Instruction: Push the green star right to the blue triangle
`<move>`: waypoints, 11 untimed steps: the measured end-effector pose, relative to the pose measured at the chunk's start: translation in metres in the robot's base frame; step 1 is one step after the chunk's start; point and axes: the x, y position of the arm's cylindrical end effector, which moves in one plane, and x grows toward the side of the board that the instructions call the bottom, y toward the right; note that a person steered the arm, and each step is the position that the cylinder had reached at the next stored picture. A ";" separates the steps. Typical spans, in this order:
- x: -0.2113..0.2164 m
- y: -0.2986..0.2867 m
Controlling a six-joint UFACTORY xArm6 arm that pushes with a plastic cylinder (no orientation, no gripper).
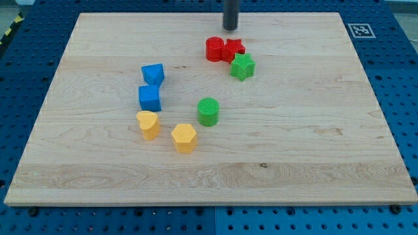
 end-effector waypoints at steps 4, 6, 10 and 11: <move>0.073 0.018; 0.074 0.075; 0.124 0.054; 0.124 0.012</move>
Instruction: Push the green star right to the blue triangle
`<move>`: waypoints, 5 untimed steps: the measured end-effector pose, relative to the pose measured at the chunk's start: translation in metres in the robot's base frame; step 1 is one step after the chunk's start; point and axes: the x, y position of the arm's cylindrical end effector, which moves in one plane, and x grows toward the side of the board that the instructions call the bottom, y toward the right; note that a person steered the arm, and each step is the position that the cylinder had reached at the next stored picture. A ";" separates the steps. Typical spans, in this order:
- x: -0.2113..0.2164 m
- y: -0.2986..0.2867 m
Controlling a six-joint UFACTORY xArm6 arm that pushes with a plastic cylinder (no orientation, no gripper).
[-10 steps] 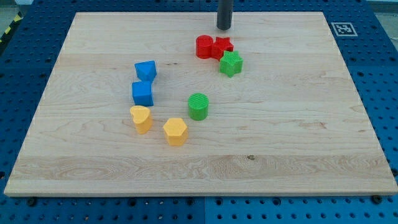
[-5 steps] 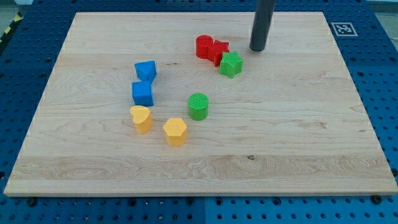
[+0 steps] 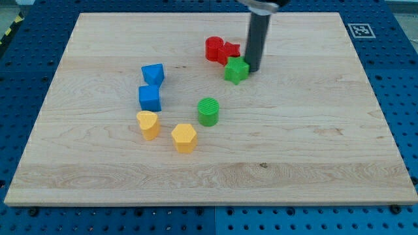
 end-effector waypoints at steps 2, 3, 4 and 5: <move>0.002 -0.001; 0.018 -0.003; 0.023 -0.005; 0.023 -0.005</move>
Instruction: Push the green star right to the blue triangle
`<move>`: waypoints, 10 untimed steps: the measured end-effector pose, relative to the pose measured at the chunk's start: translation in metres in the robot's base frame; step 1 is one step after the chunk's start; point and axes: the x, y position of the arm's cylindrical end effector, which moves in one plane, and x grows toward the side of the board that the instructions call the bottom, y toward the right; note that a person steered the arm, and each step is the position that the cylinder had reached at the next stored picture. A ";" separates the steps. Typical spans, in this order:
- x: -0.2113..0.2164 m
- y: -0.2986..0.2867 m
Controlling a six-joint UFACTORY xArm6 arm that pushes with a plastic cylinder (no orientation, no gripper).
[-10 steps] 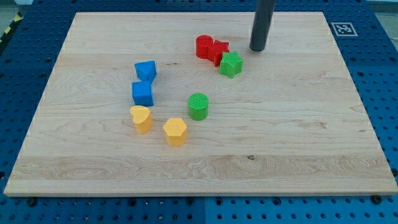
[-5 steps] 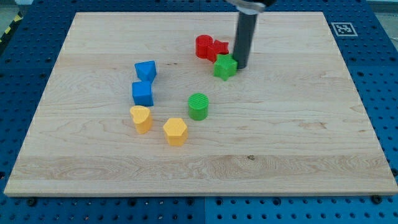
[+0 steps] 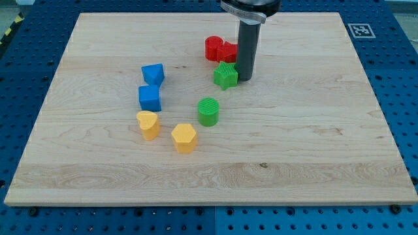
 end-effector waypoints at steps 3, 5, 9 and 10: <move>0.000 -0.024; 0.000 -0.053; 0.000 -0.077; 0.000 -0.077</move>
